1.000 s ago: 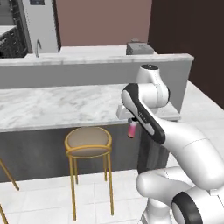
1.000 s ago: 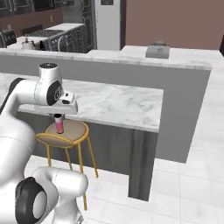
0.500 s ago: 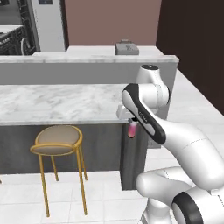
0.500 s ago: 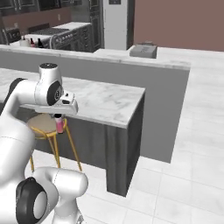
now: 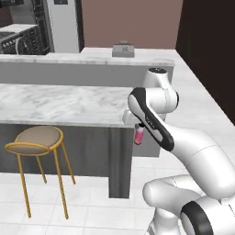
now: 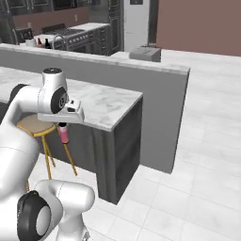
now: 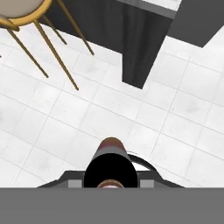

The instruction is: Place the large bottle from the dining counter next to the other large bottle outside the sink, and place the small bottle from the dining counter next to the other small bottle inside the sink.

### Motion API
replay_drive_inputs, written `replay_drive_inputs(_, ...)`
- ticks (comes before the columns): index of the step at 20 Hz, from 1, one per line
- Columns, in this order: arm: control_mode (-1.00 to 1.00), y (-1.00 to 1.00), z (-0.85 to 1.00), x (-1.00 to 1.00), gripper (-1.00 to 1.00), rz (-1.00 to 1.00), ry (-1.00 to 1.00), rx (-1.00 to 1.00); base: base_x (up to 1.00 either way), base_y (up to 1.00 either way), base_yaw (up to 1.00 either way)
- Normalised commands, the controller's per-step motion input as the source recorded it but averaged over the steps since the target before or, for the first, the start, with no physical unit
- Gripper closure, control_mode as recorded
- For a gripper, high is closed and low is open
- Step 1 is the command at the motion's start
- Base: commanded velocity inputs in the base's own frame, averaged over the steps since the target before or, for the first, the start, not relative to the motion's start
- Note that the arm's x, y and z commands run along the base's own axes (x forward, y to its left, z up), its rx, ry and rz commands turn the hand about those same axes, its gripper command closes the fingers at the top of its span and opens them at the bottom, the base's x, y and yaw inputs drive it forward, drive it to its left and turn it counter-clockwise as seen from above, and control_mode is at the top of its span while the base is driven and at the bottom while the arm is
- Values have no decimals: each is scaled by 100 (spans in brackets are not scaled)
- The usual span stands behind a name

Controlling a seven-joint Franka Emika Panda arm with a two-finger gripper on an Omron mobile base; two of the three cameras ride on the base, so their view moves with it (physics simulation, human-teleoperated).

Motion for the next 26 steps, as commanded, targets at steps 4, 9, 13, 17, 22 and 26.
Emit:
replay_drive_inputs(4,100,0,0,0,100,0,0,0,0,-82,27)
replay_drive_inputs(9,100,0,0,0,100,0,0,0,3,-85,32)
replay_drive_inputs(13,100,0,0,0,100,0,0,0,36,-67,47)
replay_drive_inputs(17,100,0,0,0,100,0,0,0,42,-63,51)
replay_drive_inputs(22,100,0,0,0,100,0,0,0,30,-71,46)
replay_drive_inputs(26,100,0,0,0,100,0,0,0,21,-76,43)
